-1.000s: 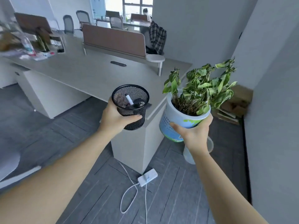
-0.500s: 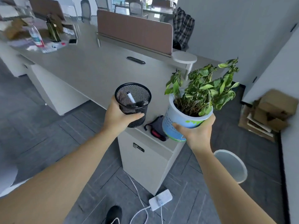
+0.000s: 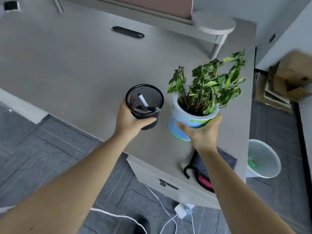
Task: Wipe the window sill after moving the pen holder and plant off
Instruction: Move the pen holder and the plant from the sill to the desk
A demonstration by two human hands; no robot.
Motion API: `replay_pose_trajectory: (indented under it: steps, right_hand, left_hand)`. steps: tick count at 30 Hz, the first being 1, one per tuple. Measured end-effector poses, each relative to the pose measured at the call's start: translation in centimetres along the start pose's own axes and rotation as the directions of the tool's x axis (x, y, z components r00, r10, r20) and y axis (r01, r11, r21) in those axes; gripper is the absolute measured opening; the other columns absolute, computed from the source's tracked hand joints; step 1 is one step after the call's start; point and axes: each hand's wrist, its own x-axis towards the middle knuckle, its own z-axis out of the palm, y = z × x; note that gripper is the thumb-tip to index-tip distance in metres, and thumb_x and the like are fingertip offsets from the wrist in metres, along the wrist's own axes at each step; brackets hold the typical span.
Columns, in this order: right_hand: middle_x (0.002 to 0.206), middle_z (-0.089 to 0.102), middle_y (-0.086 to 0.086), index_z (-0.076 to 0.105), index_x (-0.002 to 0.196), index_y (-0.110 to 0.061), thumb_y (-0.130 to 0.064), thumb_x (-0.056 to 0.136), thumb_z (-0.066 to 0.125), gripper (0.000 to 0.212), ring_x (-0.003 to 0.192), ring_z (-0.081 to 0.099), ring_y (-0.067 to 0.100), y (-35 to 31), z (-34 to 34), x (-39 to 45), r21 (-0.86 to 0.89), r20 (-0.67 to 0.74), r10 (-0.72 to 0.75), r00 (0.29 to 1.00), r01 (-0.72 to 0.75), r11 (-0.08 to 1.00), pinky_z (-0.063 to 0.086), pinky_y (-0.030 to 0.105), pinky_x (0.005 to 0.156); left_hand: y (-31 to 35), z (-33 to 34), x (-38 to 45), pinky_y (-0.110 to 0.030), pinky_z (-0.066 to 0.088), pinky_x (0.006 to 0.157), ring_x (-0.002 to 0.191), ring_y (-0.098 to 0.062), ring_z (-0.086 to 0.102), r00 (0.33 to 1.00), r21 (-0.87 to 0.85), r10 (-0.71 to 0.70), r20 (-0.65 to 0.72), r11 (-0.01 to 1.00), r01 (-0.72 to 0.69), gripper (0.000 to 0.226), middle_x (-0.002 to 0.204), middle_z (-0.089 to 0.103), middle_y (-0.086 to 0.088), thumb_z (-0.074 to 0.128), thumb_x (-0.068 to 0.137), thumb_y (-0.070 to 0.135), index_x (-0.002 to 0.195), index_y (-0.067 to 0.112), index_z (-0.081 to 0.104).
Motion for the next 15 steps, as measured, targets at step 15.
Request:
replay_pose_trajectory:
  steps: [15]
  right_hand:
    - [0.122, 0.044, -0.003, 0.029, 0.120, -0.015, -0.005, 0.059, 0.083, 0.082, 0.112, 0.046, 0.012, 2.5, 2.6, 2.8, -0.053, 0.005, 0.040, 0.999, -0.040, 0.998, 0.039, -0.001, 0.083]
  left_hand:
    - [-4.8, 0.6, 3.9, -0.044, 0.046, 0.102, 0.109, -0.023, 0.063, 0.995, -0.015, -0.082, 0.062, 0.996, 0.083, 0.087, 0.116, 0.067, -0.010, 0.080, 0.042, 0.034, 0.120, 0.006, 0.051]
